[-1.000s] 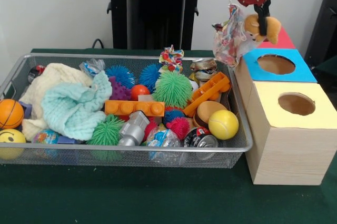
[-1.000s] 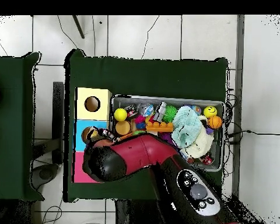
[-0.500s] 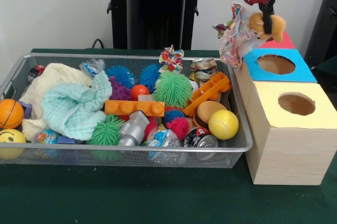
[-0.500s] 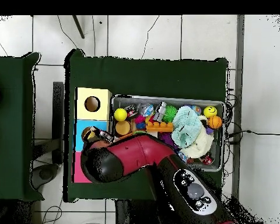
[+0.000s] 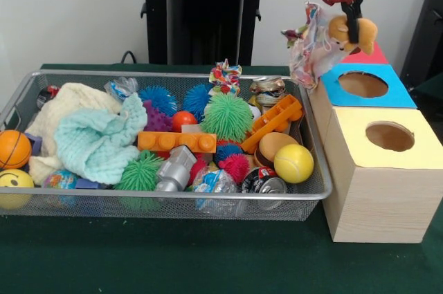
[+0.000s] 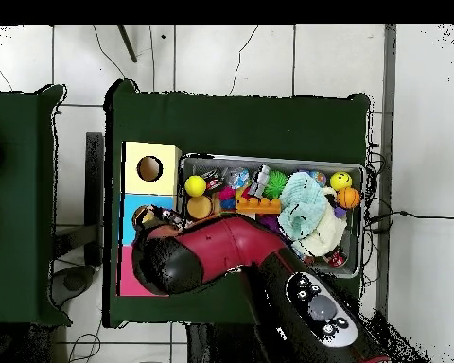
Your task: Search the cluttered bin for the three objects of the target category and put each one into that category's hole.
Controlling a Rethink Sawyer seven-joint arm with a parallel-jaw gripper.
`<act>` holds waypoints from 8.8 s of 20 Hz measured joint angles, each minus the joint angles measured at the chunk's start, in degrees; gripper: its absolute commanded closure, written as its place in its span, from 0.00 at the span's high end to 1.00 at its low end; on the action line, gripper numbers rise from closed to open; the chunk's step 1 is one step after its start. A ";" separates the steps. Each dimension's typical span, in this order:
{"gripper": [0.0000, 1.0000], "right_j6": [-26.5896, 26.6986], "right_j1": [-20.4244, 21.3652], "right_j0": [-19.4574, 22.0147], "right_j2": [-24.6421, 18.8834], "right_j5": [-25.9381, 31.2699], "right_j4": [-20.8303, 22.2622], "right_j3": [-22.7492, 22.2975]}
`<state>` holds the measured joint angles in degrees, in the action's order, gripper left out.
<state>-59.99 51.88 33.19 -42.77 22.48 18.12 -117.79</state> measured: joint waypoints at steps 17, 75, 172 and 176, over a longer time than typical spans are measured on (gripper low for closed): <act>0.00 3.90 -0.98 10.20 -8.29 19.56 3.12 15.71; 0.00 8.00 -16.85 16.13 -2.20 11.54 25.45 17.20; 1.00 8.00 -10.05 18.51 4.63 18.18 16.44 12.11; 1.00 8.00 -12.39 19.70 3.85 13.66 14.00 11.69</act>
<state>-51.99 39.49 52.89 -38.92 36.14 32.12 -106.10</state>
